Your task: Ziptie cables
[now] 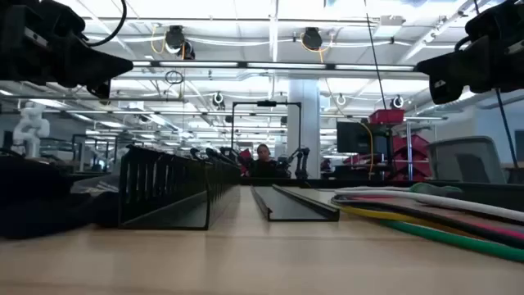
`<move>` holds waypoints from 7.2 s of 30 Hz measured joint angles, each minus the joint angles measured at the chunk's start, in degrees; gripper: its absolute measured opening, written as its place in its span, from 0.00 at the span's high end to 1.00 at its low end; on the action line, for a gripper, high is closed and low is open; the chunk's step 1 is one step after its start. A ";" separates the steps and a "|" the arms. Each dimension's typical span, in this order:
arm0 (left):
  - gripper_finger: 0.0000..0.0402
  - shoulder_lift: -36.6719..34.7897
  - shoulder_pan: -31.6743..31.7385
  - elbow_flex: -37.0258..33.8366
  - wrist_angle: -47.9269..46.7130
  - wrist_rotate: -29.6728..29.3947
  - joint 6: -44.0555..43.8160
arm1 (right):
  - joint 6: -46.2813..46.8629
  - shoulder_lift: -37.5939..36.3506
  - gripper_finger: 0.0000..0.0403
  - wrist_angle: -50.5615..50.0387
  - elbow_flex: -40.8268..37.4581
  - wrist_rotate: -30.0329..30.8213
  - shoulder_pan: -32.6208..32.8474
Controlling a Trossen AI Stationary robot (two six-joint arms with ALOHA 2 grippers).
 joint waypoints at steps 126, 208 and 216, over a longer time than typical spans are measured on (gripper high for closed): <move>1.00 0.00 0.00 -0.02 3.01 0.00 1.95 | 0.02 0.01 1.00 -0.02 0.00 0.01 0.01; 1.00 0.00 0.01 -0.02 3.03 0.00 1.96 | 0.02 0.01 1.00 0.00 0.00 0.01 -0.01; 1.00 0.00 0.01 -0.01 3.02 0.00 1.95 | 4.28 0.02 1.00 0.90 -0.01 -0.01 0.01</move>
